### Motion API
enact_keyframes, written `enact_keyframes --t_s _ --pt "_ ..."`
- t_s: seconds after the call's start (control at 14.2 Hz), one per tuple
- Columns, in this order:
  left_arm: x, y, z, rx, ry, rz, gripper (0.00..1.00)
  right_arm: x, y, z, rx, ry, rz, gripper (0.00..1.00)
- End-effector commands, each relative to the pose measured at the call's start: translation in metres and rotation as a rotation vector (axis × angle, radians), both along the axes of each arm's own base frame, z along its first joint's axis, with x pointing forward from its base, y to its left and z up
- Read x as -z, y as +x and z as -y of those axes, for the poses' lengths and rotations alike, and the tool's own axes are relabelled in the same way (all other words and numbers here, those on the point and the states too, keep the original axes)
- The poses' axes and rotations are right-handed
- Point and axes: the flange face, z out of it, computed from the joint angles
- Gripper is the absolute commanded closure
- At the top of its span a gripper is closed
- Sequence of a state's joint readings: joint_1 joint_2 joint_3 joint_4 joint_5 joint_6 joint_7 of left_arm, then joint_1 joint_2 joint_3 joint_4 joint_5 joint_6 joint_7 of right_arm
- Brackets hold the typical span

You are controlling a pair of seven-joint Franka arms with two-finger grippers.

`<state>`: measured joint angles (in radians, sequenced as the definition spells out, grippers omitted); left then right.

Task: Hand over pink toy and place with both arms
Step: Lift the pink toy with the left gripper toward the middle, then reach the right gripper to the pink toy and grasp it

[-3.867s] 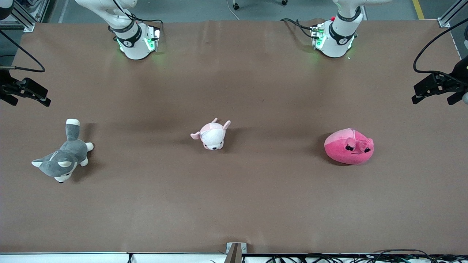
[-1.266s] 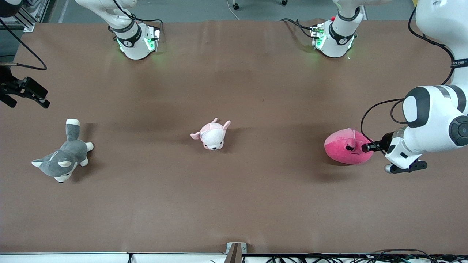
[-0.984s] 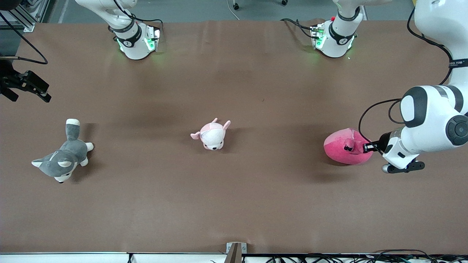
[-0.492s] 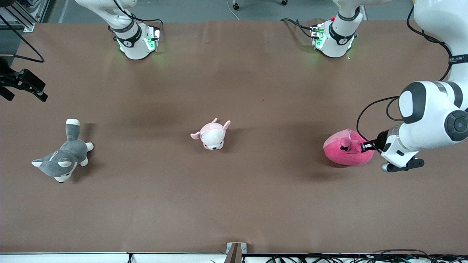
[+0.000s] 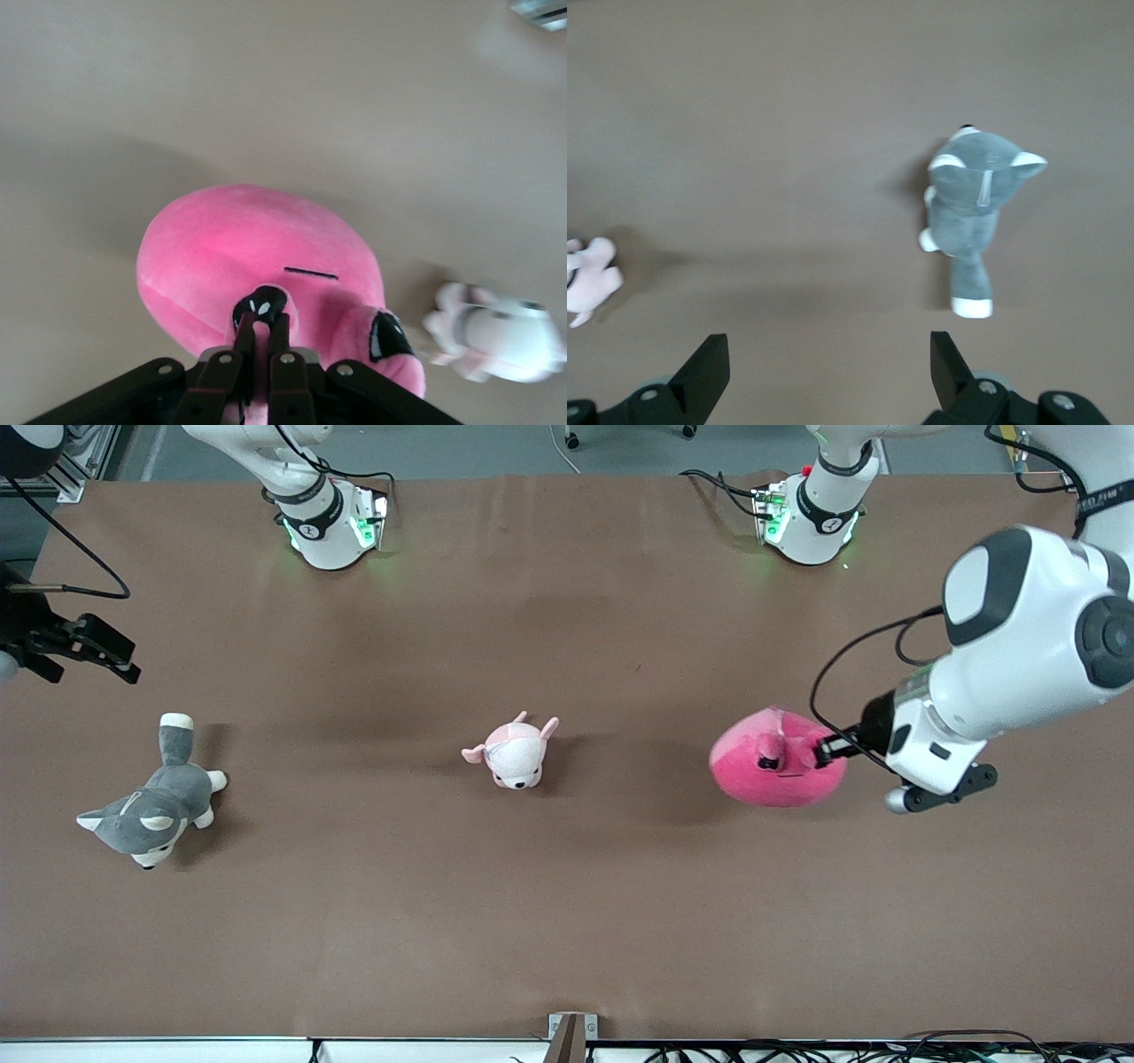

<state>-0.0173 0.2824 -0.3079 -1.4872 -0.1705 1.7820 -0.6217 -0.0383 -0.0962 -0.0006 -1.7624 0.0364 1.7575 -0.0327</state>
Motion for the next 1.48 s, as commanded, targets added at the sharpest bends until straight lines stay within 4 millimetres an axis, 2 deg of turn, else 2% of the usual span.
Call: enact_keyframes --t_s 0.0,0.07,0.14,0.28,0.35,0.42,0.49,0.7,0.84,0.98,1.12,1.41 --pt "-0.048 -0.017 0.063 -0.096 -0.069 -0.001 1.00 -0.004 0.004 -0.018 0.009 0.119 -0.007 0.17" --pt "-0.058 -0.024 0.086 -0.106 -0.093 0.002 1.00 -0.007 0.004 -0.019 0.038 0.178 -0.003 0.20" --pt "-0.067 -0.038 0.117 -0.097 -0.122 0.016 1.00 -0.006 0.006 -0.022 0.078 0.242 -0.007 0.21" --pt "-0.078 -0.060 0.171 -0.114 -0.179 0.059 1.00 -0.002 0.011 -0.036 0.104 0.355 -0.024 0.23" --pt "-0.081 -0.076 0.201 -0.111 -0.207 0.075 1.00 -0.005 0.011 -0.044 0.102 0.415 -0.025 0.29" --pt "-0.077 -0.086 0.227 -0.089 -0.236 0.097 1.00 -0.006 0.012 -0.050 0.107 0.444 -0.027 0.30" --pt "-0.078 -0.097 0.252 -0.067 -0.277 0.128 1.00 0.003 0.017 -0.056 0.119 0.473 -0.049 0.30" --pt "-0.078 -0.125 0.299 -0.029 -0.351 0.170 1.00 0.014 0.032 -0.099 0.084 0.599 -0.090 0.30" --pt "-0.079 -0.139 0.313 -0.026 -0.364 0.164 1.00 0.019 0.045 -0.128 0.049 0.634 -0.109 0.31" --pt "-0.078 -0.143 0.317 -0.023 -0.363 0.158 1.00 0.026 0.050 -0.140 0.033 0.637 -0.123 0.32" --pt "-0.073 -0.144 0.321 -0.018 -0.361 0.150 1.00 0.027 0.046 -0.161 0.001 0.633 -0.139 0.33" --pt "-0.071 -0.144 0.321 -0.023 -0.358 0.146 1.00 0.028 0.031 -0.203 0.102 0.612 -0.235 0.33"
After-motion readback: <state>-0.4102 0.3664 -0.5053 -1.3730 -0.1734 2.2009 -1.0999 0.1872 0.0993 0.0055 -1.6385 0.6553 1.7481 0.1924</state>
